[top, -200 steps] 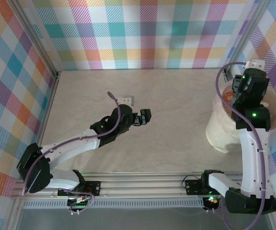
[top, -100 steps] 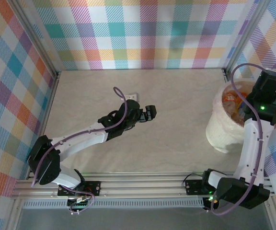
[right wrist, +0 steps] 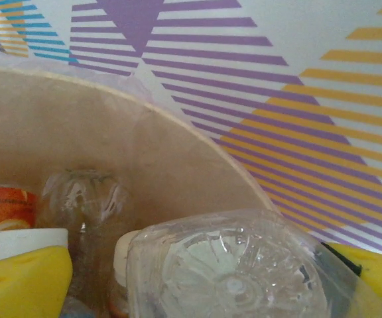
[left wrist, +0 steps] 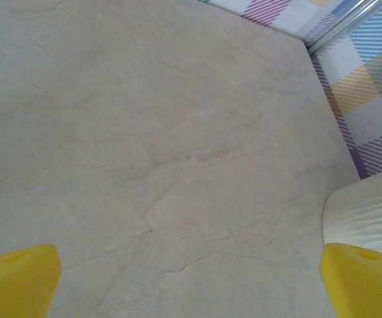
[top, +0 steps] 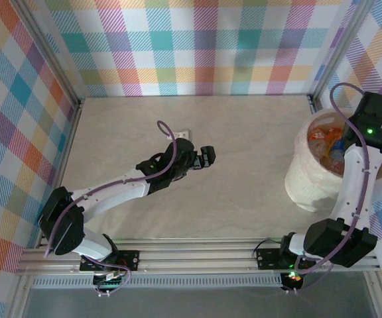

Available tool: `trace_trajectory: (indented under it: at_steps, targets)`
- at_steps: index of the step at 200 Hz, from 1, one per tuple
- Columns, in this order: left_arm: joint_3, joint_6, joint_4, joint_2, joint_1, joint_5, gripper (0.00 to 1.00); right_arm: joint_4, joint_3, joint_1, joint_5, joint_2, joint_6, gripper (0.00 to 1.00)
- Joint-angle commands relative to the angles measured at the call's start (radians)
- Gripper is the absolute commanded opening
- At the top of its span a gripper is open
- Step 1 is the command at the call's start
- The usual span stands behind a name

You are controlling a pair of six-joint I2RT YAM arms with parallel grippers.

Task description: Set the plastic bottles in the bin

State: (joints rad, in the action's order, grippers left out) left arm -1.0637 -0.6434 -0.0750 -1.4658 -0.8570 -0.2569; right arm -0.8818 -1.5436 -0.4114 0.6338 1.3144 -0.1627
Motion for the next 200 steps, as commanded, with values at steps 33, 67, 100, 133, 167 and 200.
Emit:
trace_trajectory:
  at_steps: [33, 67, 100, 133, 167, 200]
  targets:
    - [0.016, -0.007, -0.008, 0.034, -0.005, -0.050, 1.00, -0.191, -0.161, 0.007, -0.220, 0.034, 0.149, 0.96]
    - [0.017, -0.003, -0.010, 0.034, -0.006, -0.049, 1.00, -0.192, -0.239, 0.067, -0.235, 0.032, 0.151, 1.00]
    - [0.030, 0.005, -0.008, 0.059, -0.005, -0.078, 1.00, -0.207, -0.275, 0.121, -0.408, 0.012, 0.177, 1.00]
    - [0.036, 0.015, -0.020, 0.083, -0.001, -0.097, 1.00, -0.212, -0.270, 0.192, -0.383, 0.012, 0.192, 1.00]
    - [0.039, 0.015, -0.040, 0.103, 0.004, -0.131, 1.00, -0.204, -0.268, 0.326, -0.446, 0.006, 0.202, 1.00]
    - [0.054, 0.016, -0.059, 0.153, 0.009, -0.209, 1.00, -0.112, -0.232, 0.498, -0.514, -0.011, 0.236, 1.00]
